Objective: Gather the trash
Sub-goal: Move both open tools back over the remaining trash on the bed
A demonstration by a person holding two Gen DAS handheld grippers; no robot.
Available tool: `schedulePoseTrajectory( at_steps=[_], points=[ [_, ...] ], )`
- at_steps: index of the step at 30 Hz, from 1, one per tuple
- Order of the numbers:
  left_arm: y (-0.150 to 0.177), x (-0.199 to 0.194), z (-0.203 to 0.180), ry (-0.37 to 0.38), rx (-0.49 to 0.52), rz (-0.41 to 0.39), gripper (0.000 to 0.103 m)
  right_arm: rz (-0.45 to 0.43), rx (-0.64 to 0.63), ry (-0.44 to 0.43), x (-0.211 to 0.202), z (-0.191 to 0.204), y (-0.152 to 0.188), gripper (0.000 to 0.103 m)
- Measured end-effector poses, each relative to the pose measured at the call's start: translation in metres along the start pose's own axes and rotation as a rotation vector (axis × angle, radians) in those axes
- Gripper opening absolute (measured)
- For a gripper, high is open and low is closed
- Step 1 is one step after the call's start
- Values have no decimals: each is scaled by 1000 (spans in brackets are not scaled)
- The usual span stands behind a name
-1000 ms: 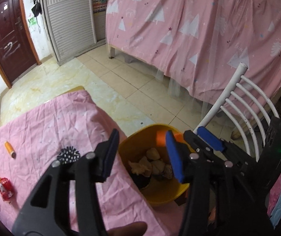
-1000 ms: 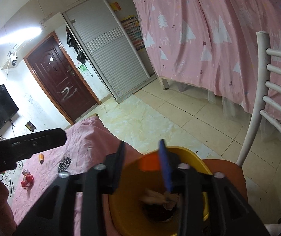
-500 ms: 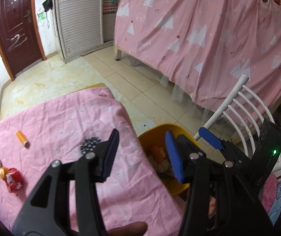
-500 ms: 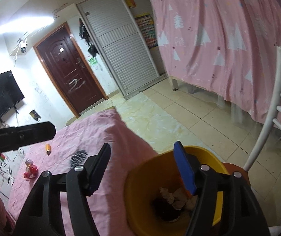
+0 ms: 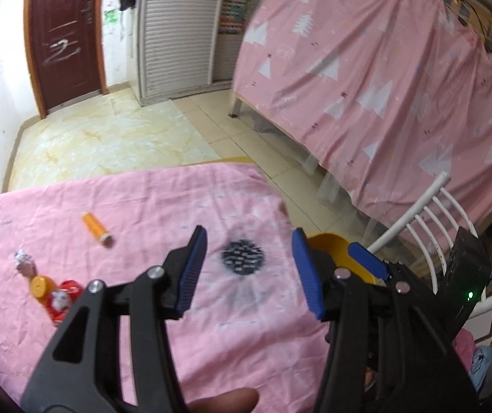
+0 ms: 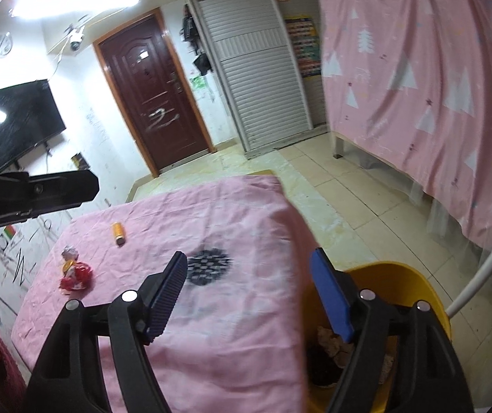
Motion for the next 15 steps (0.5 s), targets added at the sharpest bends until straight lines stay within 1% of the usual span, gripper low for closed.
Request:
schedulePoseTrajectory(
  at_steps=[8,9,10,11,15],
  points=[
    [6,-16,56,-23,-65,-20,50,44,-85,-20,22,54,-3,69],
    [8,-18,65,-29,-74,-23,51,50,-95,-24,24,61,-3,70],
    [8,-20,72,-33,-82,-26,56,53,-104,-27,26,67,-3,70],
    [9,-22,80,-38,-92,-29,58,57,-115,-31,28,75,-3,71],
    [13,-26,112,-54,-138,-33,58,71,-155,-37,37,101,-3,73]
  ],
)
Point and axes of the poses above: each gripper's, at about its wrist camera, not at the fingertips, and x roughly the way its jaws point, z to its left, y to its underside, the point moved 2 cm from there along x, roughly the way its jaws point, and after that the axes turned 8 degrees about z, right-handed, at the moved point
